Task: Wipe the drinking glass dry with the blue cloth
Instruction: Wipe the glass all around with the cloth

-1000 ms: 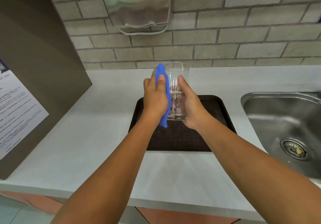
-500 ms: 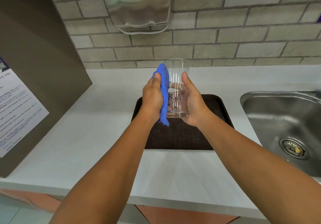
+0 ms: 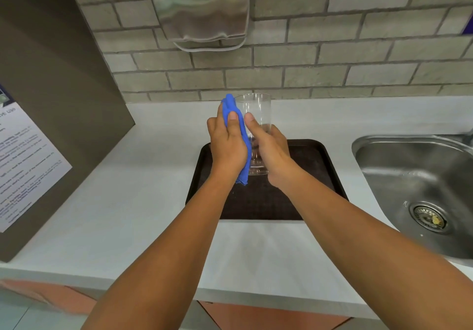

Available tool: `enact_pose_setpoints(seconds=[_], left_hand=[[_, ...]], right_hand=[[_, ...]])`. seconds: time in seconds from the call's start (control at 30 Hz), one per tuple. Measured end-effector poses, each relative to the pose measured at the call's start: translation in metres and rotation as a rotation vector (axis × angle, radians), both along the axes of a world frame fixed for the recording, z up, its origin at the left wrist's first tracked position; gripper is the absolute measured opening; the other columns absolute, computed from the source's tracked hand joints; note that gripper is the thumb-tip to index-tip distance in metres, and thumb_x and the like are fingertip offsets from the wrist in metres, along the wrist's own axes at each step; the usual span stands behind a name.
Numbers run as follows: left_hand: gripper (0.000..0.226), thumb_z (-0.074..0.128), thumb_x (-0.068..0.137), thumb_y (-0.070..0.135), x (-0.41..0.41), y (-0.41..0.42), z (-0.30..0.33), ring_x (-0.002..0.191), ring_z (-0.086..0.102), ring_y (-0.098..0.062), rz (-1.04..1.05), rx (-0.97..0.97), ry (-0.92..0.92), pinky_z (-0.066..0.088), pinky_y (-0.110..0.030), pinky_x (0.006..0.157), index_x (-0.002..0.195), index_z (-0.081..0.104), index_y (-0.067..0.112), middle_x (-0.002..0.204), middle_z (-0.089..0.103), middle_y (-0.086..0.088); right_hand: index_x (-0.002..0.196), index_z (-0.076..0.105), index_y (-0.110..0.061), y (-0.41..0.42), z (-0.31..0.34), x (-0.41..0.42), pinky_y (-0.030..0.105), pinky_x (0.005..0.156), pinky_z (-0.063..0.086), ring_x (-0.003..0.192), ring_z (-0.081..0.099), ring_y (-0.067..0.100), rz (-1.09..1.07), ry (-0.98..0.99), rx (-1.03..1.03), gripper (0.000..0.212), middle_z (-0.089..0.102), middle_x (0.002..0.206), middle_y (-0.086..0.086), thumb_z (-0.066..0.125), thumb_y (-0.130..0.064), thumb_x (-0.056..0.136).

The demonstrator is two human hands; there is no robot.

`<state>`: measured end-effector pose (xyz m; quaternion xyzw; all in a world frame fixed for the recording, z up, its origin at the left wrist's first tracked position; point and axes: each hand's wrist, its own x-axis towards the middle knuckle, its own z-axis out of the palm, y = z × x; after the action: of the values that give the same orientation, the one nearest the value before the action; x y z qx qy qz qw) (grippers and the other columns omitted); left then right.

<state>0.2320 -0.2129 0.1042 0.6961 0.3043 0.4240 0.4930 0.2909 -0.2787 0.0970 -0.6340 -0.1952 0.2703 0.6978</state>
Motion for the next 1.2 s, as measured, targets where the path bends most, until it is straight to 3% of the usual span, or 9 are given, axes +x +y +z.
enact_pose_setpoints(seconds=[0.2, 0.4, 0.47, 0.57, 0.67, 0.77, 0.87, 1.07, 1.2], left_hand=[[0.053, 0.036, 0.102, 0.038, -0.005, -0.002, 0.002, 0.082, 0.052, 0.013, -0.055, 0.213, -0.056, 0.046, -0.008, 0.071, 0.152, 0.026, 0.026, 0.107, 0.039, 0.004], [0.043, 0.041, 0.1, 0.044, -0.01, 0.01, 0.0, 0.09, 0.067, -0.035, -0.236, -0.542, -0.2, 0.058, -0.049, 0.078, 0.126, 0.06, 0.015, 0.103, 0.07, -0.014], [0.041, 0.039, 0.101, 0.042, -0.009, 0.006, 0.003, 0.098, 0.067, -0.033, -0.173, -0.463, -0.139, 0.058, -0.048, 0.082, 0.131, 0.056, 0.018, 0.112, 0.069, -0.011], [0.047, 0.037, 0.101, 0.042, -0.005, -0.002, 0.006, 0.093, 0.06, -0.006, -0.091, -0.042, -0.016, 0.049, -0.012, 0.07, 0.146, 0.038, 0.027, 0.114, 0.048, 0.007], [0.055, 0.04, 0.1, 0.04, -0.003, -0.006, 0.005, 0.085, 0.054, 0.009, -0.105, 0.207, 0.003, 0.044, -0.003, 0.068, 0.152, 0.025, 0.029, 0.106, 0.036, 0.008], [0.047, 0.038, 0.101, 0.042, -0.005, 0.0, 0.011, 0.091, 0.059, 0.005, -0.141, 0.017, -0.037, 0.051, -0.013, 0.08, 0.146, 0.039, 0.027, 0.117, 0.049, 0.001], [0.043, 0.039, 0.1, 0.045, -0.008, 0.004, 0.015, 0.097, 0.069, -0.03, -0.226, -0.399, -0.089, 0.057, -0.047, 0.087, 0.13, 0.057, 0.02, 0.111, 0.069, -0.01], [0.045, 0.037, 0.1, 0.047, -0.007, -0.003, 0.009, 0.1, 0.068, -0.03, -0.189, -0.396, -0.088, 0.057, -0.046, 0.086, 0.134, 0.054, 0.023, 0.113, 0.069, -0.009], [0.039, 0.034, 0.1, 0.048, -0.005, -0.003, 0.002, 0.091, 0.062, -0.027, -0.143, -0.339, -0.078, 0.054, -0.046, 0.083, 0.127, 0.052, 0.027, 0.118, 0.066, -0.008]], right_hand=[[0.106, 0.066, -0.009, -0.005, 0.004, 0.005, 0.026, 0.065, 0.058, 0.064, 0.068, 0.009, 0.046, 0.034, 0.061, 0.073, 0.073, 0.071, -0.005, 0.067, -0.072, 0.07], [0.106, 0.069, -0.01, -0.012, 0.012, 0.007, 0.038, 0.067, 0.059, 0.07, 0.07, 0.022, 0.235, 0.218, 0.115, 0.068, 0.07, 0.084, 0.008, 0.067, -0.07, 0.075], [0.114, 0.069, -0.006, -0.013, 0.01, 0.005, 0.041, 0.073, 0.06, 0.075, 0.072, 0.025, 0.22, 0.255, 0.115, 0.073, 0.072, 0.088, 0.009, 0.066, -0.069, 0.077], [0.122, 0.066, -0.007, -0.013, 0.005, 0.002, 0.049, 0.088, 0.06, 0.095, 0.074, 0.034, 0.138, 0.223, 0.097, 0.076, 0.074, 0.101, 0.013, 0.066, -0.069, 0.077], [0.125, 0.065, -0.008, -0.014, 0.005, 0.003, 0.052, 0.097, 0.055, 0.106, 0.071, 0.038, 0.159, 0.204, 0.143, 0.077, 0.073, 0.114, 0.019, 0.064, -0.069, 0.078], [0.12, 0.065, -0.005, -0.018, 0.006, 0.008, 0.044, 0.081, 0.059, 0.089, 0.071, 0.032, 0.258, 0.279, 0.189, 0.077, 0.072, 0.1, 0.016, 0.063, -0.069, 0.079], [0.099, 0.068, -0.012, -0.022, 0.002, 0.01, 0.037, 0.068, 0.06, 0.072, 0.068, 0.025, 0.355, 0.365, 0.274, 0.063, 0.068, 0.084, 0.009, 0.064, -0.07, 0.074], [0.116, 0.066, -0.007, -0.024, -0.003, 0.011, 0.041, 0.074, 0.06, 0.08, 0.071, 0.028, 0.355, 0.331, 0.23, 0.079, 0.071, 0.094, 0.011, 0.065, -0.07, 0.07], [0.101, 0.068, -0.007, -0.02, -0.006, 0.013, 0.044, 0.074, 0.061, 0.076, 0.07, 0.028, 0.099, 0.205, 0.164, 0.065, 0.073, 0.085, 0.01, 0.07, -0.065, 0.072]])
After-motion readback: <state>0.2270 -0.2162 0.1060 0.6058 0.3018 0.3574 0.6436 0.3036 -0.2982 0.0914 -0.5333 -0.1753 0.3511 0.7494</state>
